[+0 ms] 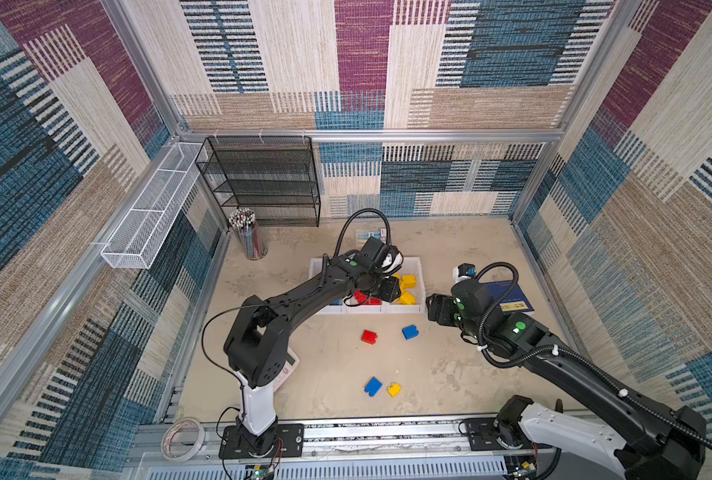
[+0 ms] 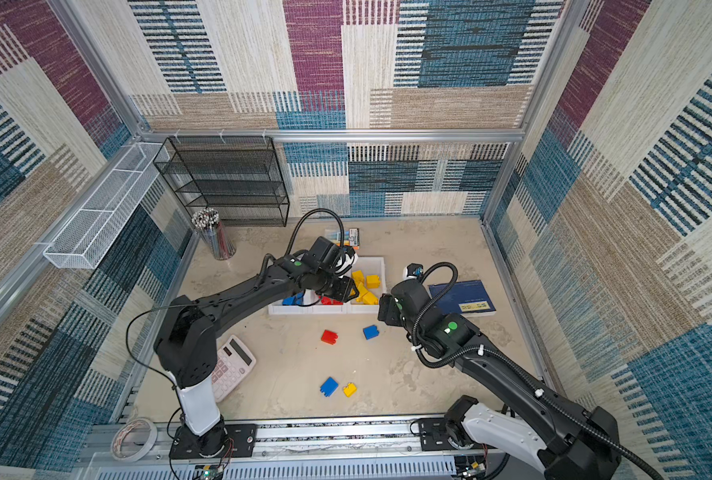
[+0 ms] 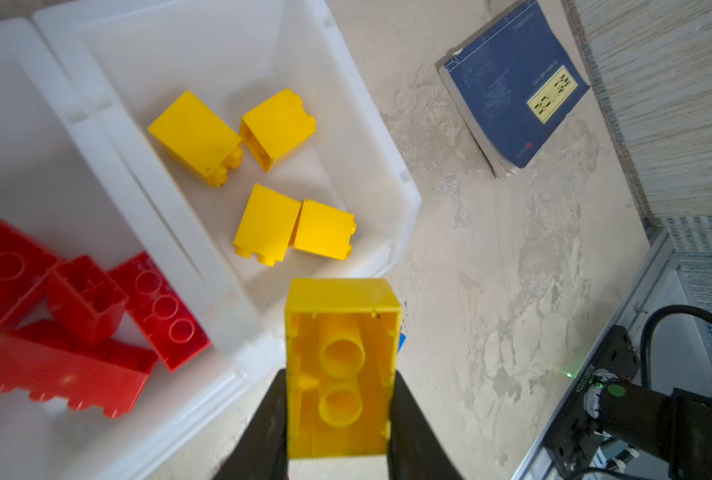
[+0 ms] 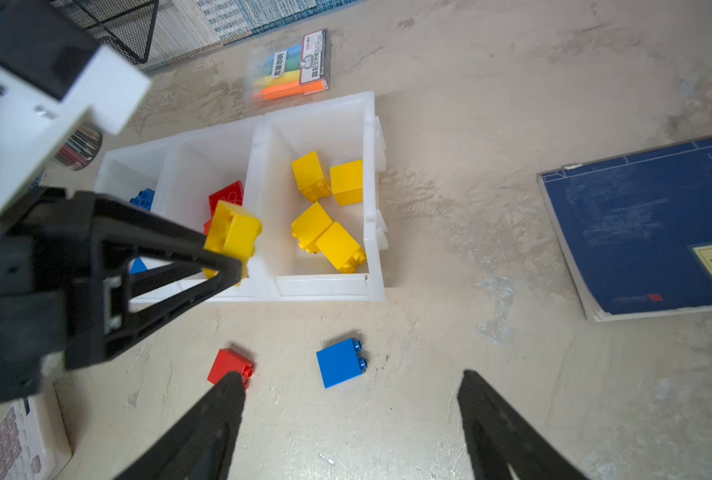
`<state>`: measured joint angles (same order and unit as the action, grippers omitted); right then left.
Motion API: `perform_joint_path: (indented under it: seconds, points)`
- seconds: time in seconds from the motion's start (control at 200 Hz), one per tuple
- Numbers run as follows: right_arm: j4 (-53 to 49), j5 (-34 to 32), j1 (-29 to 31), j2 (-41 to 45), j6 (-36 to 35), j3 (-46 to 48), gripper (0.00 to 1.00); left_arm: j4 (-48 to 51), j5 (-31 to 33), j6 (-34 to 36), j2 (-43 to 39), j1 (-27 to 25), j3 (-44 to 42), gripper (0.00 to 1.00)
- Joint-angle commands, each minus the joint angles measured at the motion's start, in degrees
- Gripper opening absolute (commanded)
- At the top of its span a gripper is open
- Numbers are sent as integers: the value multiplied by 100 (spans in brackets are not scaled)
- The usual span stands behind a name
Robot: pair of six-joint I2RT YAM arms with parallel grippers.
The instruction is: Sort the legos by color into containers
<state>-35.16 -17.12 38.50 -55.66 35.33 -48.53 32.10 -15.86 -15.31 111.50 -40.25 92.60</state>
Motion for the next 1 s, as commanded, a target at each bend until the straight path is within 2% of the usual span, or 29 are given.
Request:
perform_joint_path:
  seconds: [0.0,0.125,0.265,0.366,0.666,0.821,0.997]
  points:
    - [-200,-118,-9,222,131,-9,83,619,-241,487,656,1,916,31]
    - [-344,-112,-9,402,202,11,83,658,-208,512,1186,5,1507,33]
    - [-505,-74,-9,460,244,29,84,749,-212,430,1453,9,1844,49]
    - [-562,-96,-9,461,272,59,85,621,-103,398,1357,8,1707,53]
    - [-438,61,-9,82,216,209,86,-50,139,191,293,207,452,56]
    - [-106,309,-9,-397,92,422,85,-393,158,3,-707,551,-806,56]
    - [112,483,-9,-1053,-93,462,79,-669,389,-134,-1964,840,-2153,56]
